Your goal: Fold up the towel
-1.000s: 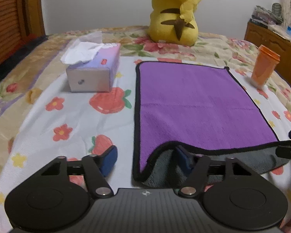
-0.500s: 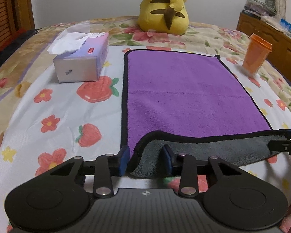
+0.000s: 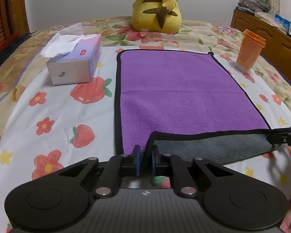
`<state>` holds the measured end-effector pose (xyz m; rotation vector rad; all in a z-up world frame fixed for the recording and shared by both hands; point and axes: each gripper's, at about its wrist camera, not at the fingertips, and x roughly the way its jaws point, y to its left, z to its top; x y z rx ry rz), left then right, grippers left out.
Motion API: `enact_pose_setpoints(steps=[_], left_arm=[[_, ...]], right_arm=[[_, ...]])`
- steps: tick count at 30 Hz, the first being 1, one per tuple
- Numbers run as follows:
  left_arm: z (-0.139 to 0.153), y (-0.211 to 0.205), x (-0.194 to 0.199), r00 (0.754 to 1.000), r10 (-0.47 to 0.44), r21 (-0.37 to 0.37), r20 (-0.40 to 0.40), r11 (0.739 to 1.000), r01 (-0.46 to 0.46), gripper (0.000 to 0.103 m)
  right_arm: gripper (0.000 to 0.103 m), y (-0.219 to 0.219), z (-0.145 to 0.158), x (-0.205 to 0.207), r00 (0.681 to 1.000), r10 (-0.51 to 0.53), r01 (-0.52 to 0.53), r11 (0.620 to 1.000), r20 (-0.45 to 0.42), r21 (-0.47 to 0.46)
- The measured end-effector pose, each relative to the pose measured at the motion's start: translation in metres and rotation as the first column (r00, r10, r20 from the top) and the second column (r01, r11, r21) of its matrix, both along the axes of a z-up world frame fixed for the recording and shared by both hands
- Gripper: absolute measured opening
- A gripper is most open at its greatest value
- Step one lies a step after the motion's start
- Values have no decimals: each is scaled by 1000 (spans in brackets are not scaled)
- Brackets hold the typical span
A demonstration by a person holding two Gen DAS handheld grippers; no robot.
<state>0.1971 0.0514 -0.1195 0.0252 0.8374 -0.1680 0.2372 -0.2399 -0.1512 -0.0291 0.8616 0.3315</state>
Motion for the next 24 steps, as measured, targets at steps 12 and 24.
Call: enact_pose_setpoints(steps=[12,24], left_arm=[[23,-1,-7,995,-7,-41,97,999,11,9],[47,-7,-13,980,-14,-53,198,998,25,9]], right_arm=[[5,-5,13,4,997,4,-7,999,79,38],[5,-6,31,18,984,44,-57,996,174,69]])
